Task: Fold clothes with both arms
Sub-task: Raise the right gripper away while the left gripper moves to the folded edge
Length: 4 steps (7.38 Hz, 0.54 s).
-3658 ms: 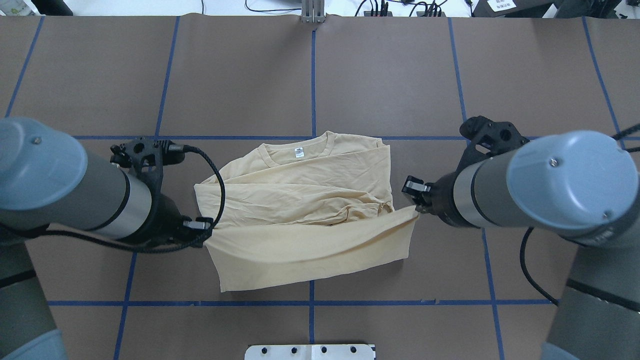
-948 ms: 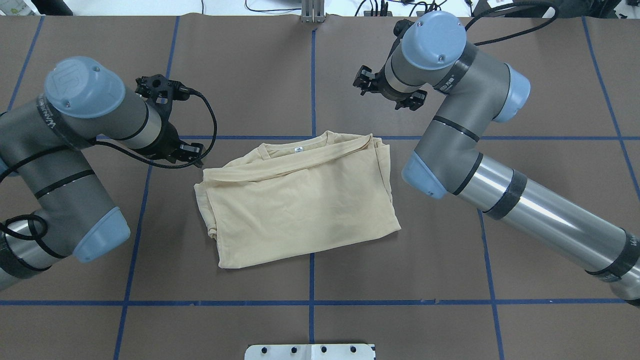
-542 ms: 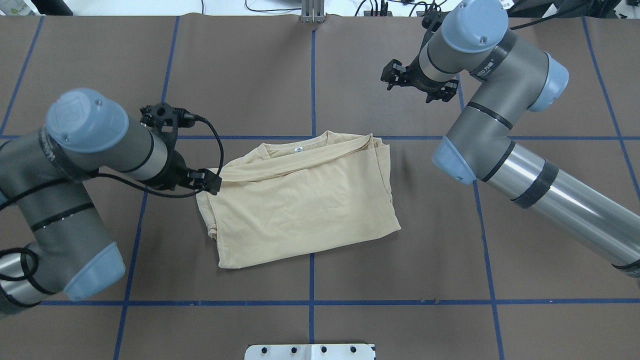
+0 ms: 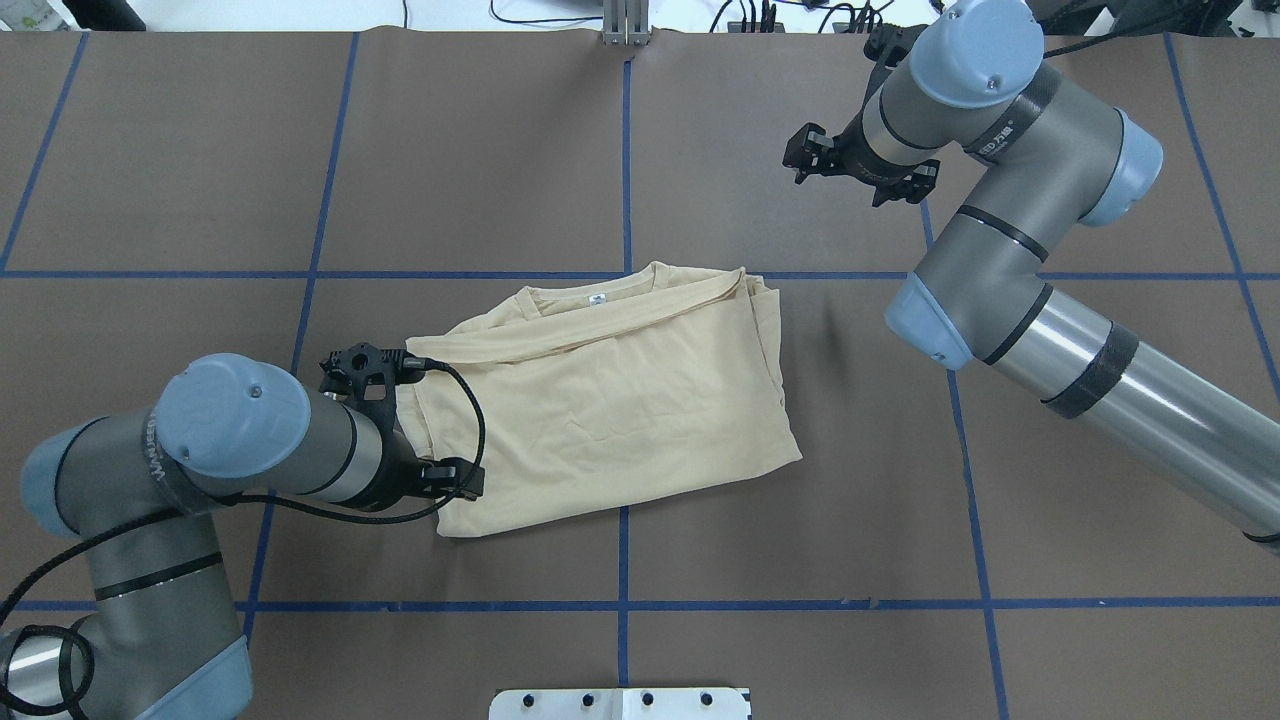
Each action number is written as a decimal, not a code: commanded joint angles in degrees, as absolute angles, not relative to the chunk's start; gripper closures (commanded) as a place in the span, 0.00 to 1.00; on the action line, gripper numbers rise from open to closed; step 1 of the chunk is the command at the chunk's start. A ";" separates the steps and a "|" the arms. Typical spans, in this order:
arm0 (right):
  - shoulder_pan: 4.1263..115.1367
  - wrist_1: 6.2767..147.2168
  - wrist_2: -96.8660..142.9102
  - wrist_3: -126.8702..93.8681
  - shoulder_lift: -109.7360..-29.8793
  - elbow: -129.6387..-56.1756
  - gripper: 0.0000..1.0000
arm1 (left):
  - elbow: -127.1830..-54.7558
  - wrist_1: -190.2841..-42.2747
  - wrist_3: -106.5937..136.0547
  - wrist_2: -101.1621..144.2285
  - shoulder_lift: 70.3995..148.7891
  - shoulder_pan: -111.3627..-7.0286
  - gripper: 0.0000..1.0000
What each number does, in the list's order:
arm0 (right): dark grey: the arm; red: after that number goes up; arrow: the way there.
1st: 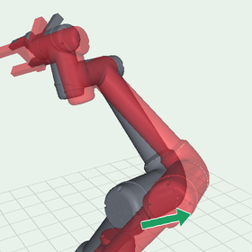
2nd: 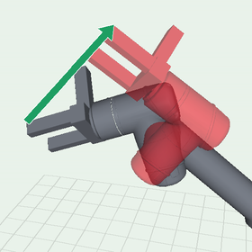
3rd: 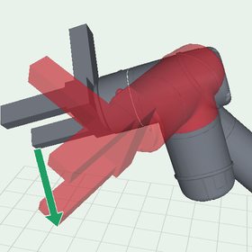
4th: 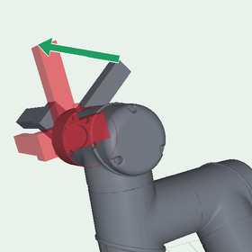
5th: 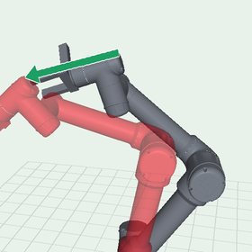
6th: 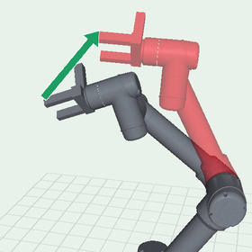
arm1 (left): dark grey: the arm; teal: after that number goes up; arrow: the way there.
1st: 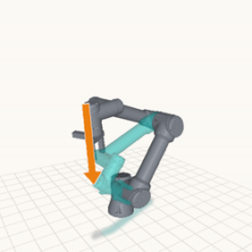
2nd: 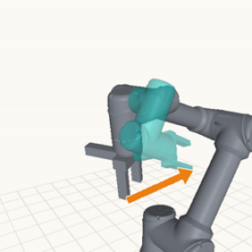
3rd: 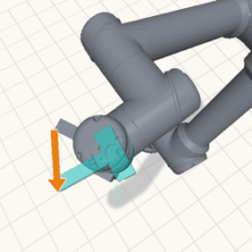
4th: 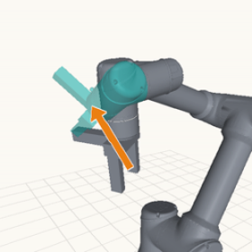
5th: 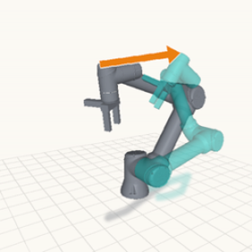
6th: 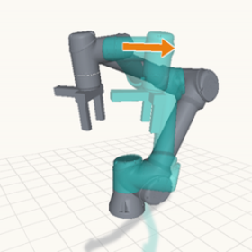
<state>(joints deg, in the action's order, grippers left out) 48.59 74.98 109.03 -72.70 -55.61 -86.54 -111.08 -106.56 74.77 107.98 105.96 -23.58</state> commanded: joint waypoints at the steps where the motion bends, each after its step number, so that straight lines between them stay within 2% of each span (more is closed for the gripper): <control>1: 48.60 74.97 109.07 -72.69 -55.63 -86.57 0.00 | -110.48 -106.87 76.64 107.40 105.73 -20.93 0.43; 4: 48.52 74.88 108.98 -72.69 -55.63 -86.57 0.00 | -109.87 -106.87 77.70 107.40 105.73 -18.20 0.43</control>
<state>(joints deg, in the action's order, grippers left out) 48.59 74.92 109.02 -72.68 -55.63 -86.57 -110.19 -106.87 77.36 107.41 105.69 -19.11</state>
